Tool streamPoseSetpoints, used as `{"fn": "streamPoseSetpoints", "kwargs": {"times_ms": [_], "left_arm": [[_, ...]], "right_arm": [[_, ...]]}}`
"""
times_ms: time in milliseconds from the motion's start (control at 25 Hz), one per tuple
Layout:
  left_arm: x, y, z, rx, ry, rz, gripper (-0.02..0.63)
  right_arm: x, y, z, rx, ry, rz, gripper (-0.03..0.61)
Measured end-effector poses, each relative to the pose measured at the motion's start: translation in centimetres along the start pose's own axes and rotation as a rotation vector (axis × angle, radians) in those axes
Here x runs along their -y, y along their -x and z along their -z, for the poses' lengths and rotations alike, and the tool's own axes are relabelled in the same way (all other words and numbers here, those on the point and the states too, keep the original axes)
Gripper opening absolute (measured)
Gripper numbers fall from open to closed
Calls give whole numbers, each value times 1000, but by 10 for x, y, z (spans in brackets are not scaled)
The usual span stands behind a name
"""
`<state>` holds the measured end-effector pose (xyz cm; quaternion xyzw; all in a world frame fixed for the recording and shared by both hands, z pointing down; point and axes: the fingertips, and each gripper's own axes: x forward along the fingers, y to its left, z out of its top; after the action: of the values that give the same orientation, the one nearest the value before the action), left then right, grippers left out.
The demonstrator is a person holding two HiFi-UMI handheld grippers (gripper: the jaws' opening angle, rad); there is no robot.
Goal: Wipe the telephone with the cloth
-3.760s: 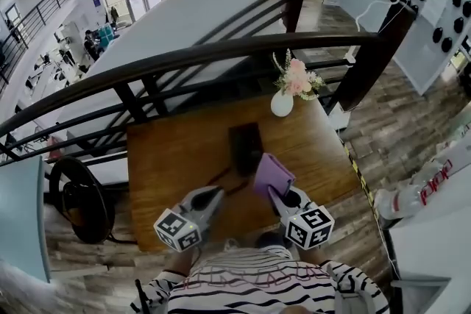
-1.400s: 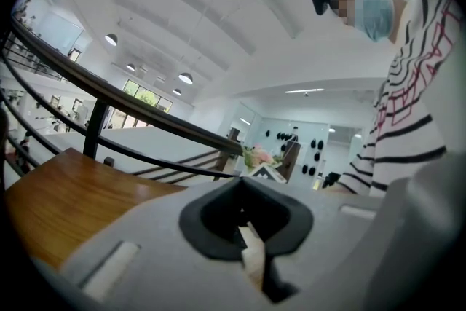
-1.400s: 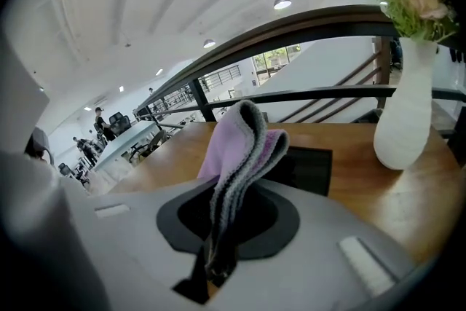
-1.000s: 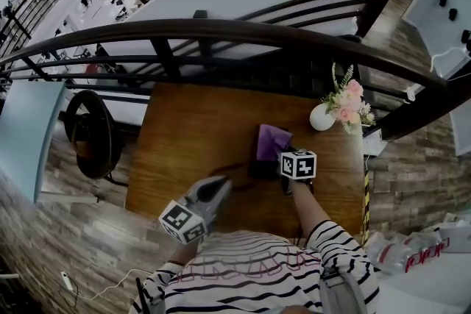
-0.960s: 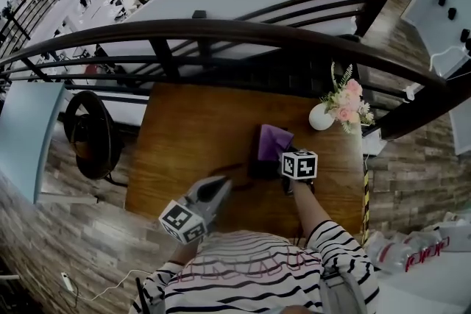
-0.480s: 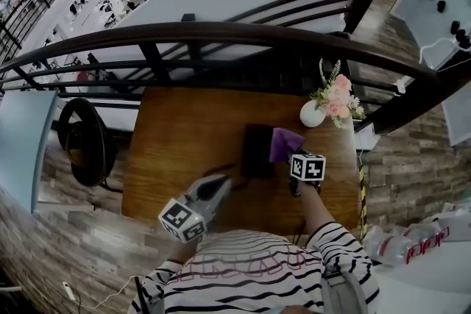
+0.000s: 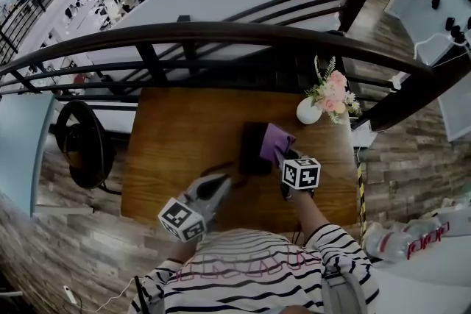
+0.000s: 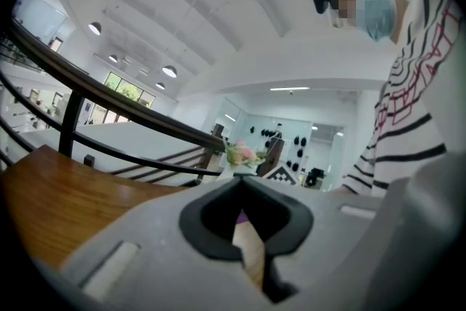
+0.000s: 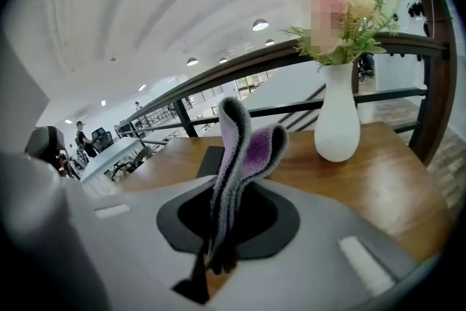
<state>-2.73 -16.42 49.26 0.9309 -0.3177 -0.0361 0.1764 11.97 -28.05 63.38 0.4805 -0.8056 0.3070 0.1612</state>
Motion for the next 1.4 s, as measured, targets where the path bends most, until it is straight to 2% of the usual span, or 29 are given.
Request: {"fn": "streamPoseSetpoints", "kwargs": {"times_ms": [160, 280, 480, 800, 1160, 1400], "left_arm": [[2, 8, 0, 2, -6, -9, 2], [0, 17, -1, 7, -2, -27, 2], [-3, 33, -1, 16, 0, -66, 2], [-3, 40, -1, 13, 1, -90, 2], [6, 16, 4, -6, 12, -21, 2], [13, -1, 8, -19, 13, 30, 2]], "right_arm": [[-42, -4, -4, 26, 34, -88, 37], [-71, -18, 3, 4, 56, -145, 37], [-89, -44, 27, -67, 82, -175, 37], [-54, -51, 44, -112, 82, -76, 37], [16, -17, 51, -91, -12, 72, 37], [44, 0, 53, -78, -39, 134, 37]]}}
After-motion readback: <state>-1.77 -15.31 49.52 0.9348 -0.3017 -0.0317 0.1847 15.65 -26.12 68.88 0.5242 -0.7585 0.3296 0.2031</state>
